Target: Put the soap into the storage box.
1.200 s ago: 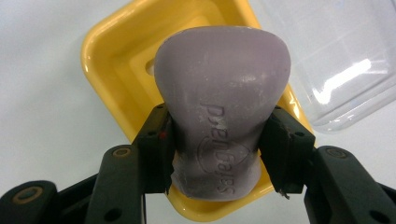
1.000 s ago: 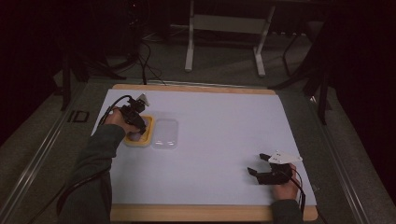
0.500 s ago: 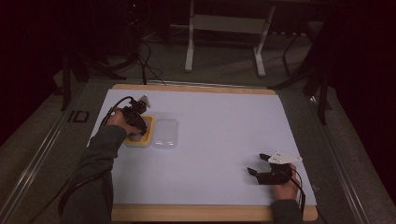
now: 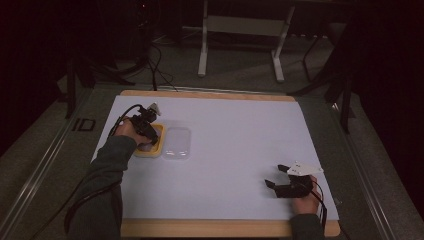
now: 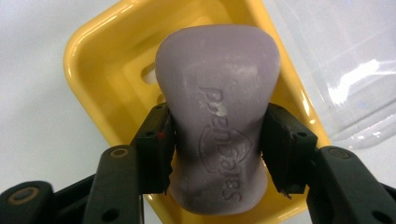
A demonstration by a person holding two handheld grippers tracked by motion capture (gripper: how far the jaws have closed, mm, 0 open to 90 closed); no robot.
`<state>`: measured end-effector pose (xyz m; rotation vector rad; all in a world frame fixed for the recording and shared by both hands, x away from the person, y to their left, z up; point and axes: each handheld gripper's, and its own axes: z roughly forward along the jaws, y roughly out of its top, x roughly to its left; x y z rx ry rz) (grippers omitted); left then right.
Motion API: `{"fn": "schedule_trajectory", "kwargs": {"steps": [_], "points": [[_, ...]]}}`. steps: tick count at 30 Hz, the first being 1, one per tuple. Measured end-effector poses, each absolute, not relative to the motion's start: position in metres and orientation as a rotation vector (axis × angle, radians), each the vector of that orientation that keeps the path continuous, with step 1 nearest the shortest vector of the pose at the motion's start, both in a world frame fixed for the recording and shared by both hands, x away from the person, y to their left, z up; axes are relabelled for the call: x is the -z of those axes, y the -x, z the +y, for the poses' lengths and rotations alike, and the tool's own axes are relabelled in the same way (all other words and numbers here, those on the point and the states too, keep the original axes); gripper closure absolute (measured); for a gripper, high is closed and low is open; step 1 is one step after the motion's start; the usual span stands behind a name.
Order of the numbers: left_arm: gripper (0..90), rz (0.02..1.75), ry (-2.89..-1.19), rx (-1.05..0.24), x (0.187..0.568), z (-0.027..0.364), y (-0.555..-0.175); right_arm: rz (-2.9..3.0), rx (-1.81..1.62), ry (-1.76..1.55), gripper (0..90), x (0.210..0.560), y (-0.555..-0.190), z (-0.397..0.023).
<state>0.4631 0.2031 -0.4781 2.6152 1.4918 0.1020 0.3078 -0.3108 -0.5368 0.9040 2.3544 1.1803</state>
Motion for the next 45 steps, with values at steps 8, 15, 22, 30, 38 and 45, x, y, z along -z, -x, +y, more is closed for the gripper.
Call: {"fn": "schedule_trajectory", "kwargs": {"steps": [8, 15, 22, 30, 38, 45], "points": [[37.8, 1.527, -2.544, -0.139, 0.474, 0.209, -0.465, 2.355, -1.179, -0.905, 19.2, 0.537, -0.308, -0.311], [36.6, 1.536, -2.525, -0.148, 0.473, 0.212, -0.465, 2.355, -1.179, -0.903, 19.2, 0.537, -0.308, -0.311], [36.8, 1.532, -2.523, -0.154, 0.471, 0.212, -0.465, 2.355, -1.180, -0.903, 19.2, 0.537, -0.308, -0.311], [37.6, 1.521, -2.508, -0.170, 0.463, 0.218, -0.462, 2.355, -1.179, -0.905, 19.2, 0.537, -0.308, -0.311], [37.6, 1.482, -2.475, -0.227, 0.446, 0.218, -0.456, 2.355, -1.180, -0.904, 19.2, 0.537, -0.308, -0.311], [37.6, 1.408, -2.465, -0.260, 0.433, 0.212, -0.448, 2.355, -1.179, -0.903, 19.2, 0.537, -0.308, -0.311]]}}
